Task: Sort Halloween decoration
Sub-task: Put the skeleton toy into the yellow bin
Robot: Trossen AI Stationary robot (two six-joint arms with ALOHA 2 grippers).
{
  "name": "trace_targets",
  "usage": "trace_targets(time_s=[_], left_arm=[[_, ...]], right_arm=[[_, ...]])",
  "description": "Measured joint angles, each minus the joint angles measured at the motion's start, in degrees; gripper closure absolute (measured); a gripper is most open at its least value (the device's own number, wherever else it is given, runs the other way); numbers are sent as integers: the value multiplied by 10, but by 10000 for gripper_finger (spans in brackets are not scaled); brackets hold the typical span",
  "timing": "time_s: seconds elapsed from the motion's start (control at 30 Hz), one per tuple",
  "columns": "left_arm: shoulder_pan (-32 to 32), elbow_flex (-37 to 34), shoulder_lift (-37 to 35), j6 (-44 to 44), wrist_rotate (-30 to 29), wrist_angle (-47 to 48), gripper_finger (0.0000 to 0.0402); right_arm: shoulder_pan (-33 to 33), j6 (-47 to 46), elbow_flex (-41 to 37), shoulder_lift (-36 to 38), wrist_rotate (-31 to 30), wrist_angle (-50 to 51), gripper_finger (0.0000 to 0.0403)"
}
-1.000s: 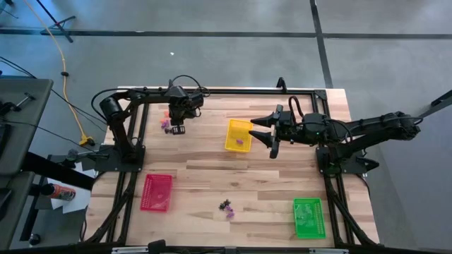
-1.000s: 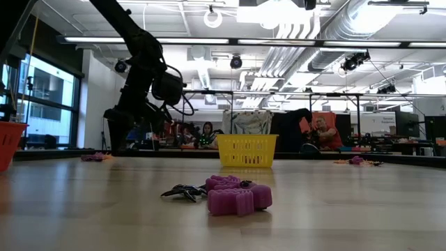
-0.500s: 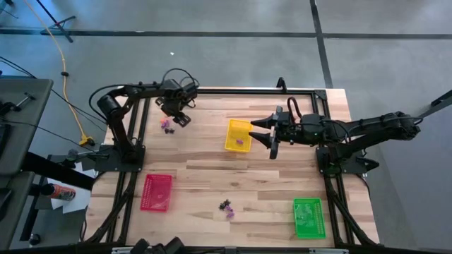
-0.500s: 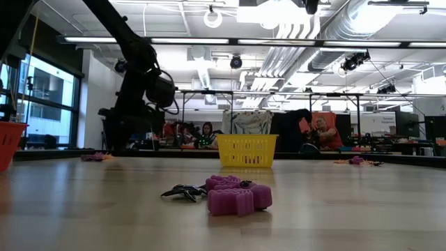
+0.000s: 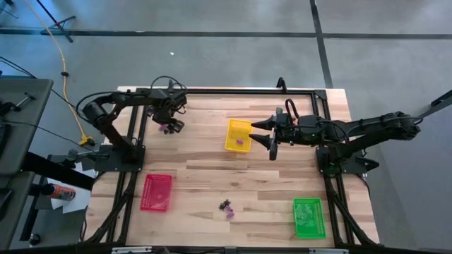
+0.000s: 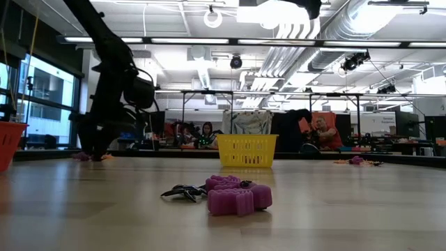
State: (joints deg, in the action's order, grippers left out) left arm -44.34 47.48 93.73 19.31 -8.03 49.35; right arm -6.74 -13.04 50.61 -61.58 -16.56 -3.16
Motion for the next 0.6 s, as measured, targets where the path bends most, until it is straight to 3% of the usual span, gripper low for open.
trace_targets(time_s=[0.6], left_arm=[[-3, -7, -12, 48, 8, -65, 220]], right_arm=[[0, -25, 0, 0, 0, 0, 199]])
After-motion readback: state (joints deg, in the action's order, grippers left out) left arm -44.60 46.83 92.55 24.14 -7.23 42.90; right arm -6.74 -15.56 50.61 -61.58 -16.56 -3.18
